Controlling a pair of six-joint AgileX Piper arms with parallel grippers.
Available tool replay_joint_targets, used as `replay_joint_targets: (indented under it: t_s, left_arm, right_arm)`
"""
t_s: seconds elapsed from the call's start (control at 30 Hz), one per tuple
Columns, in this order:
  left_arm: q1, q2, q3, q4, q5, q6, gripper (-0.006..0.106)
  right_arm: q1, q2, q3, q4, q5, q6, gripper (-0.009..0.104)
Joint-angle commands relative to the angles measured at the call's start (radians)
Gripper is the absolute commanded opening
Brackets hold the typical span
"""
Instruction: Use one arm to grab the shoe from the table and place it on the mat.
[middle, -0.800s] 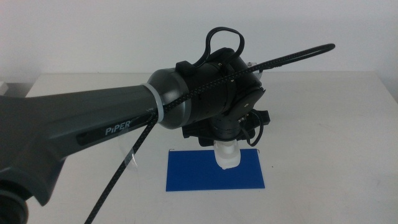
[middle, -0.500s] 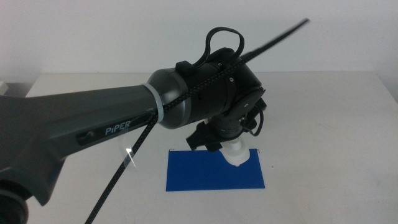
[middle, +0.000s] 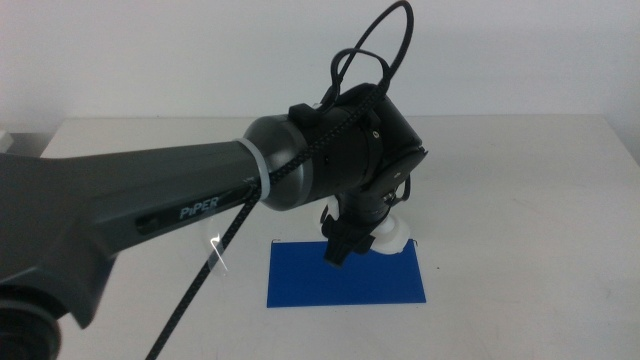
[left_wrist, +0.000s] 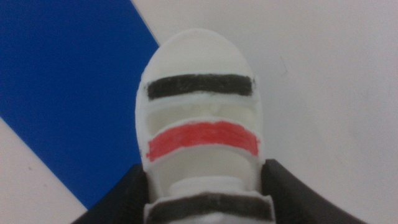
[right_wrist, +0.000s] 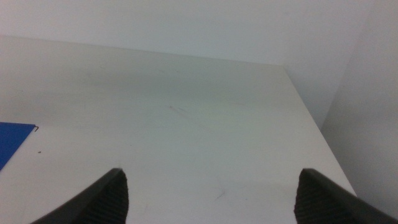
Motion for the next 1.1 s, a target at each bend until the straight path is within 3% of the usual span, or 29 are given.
replay_joint_targets:
  t_s: [0.0,0.37,0.57,0.77,1.07]
  left_arm:
    - [-0.003,-0.044,-0.022,0.035,0.013,-0.024,-0.001]
    - [-0.001,0.009,-0.022,0.025,0.134,-0.024,-0.001]
    - [0.019,0.022,-0.030,-0.043,0.170,-0.024,-0.001]
    - [0.026,0.095,-0.159,-0.041,0.340,-0.024,-0.001]
    - [0.026,0.182,-0.307,-0.057,0.396,-0.024,-0.001]
  right_arm:
    - [-0.002,0.003,0.005,-0.008,-0.073,-0.010,0.078]
    - [-0.002,0.003,0.005,-0.008,-0.073,-0.010,0.078]
    - [-0.002,0.003,0.005,-0.008,-0.073,-0.010,0.078]
    - [-0.002,0.003,0.005,-0.008,-0.073,-0.010,0.078]
    - [-0.002,0.003,0.005,-0.008,-0.073,-0.010,0.078]
